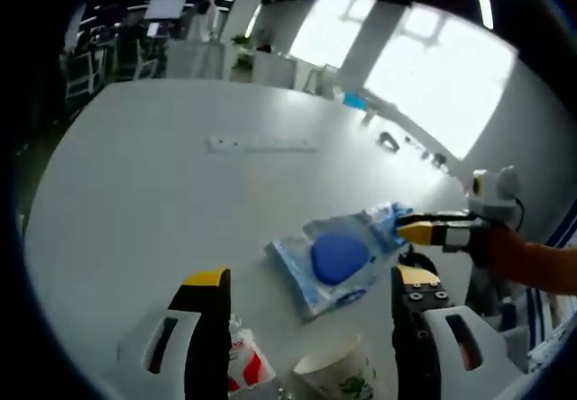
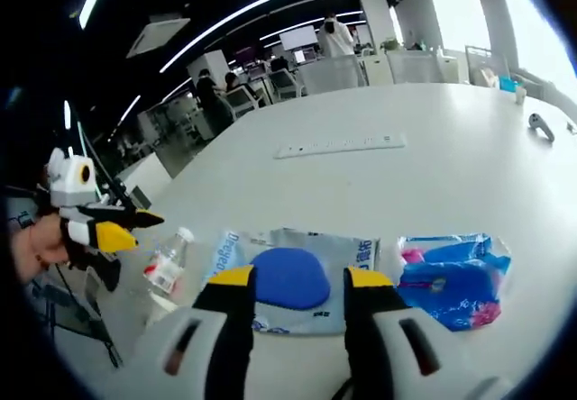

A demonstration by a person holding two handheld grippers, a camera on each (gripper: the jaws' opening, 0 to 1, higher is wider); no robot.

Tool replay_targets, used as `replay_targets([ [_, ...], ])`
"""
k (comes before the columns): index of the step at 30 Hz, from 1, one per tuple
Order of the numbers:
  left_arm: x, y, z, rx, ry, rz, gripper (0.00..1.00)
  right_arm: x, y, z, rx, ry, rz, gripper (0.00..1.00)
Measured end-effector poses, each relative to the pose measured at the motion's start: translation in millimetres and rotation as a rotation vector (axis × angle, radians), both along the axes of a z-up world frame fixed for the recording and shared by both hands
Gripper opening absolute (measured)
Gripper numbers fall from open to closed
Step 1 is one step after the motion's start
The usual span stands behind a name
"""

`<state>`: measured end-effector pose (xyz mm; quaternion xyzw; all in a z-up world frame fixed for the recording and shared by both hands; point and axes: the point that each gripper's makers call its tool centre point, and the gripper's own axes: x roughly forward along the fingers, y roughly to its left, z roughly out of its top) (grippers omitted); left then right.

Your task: Arrange the tabletop items into an orderly group along one side of the table until the central work area is clear of visible clutter.

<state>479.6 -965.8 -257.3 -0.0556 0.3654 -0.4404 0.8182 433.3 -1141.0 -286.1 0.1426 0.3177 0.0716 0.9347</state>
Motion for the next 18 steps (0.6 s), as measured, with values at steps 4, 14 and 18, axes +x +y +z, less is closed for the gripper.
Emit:
replay_targets([
  [4,-3.1,10,6.0,-0.005,-0.011,-0.005,0.75,1,6,4.6,0.005,-0.007,0.015,0.39],
  [14,-16.3,39,20.0,-0.05,-0.01,-0.003,0.8,5,33,14.3,0.022,-0.009,0.082,0.45],
  [18,-22.1,49,25.6,-0.081,-0.002,0.002,0.8,8,43,18.1,0.024,-0.014,0.105,0.46],
])
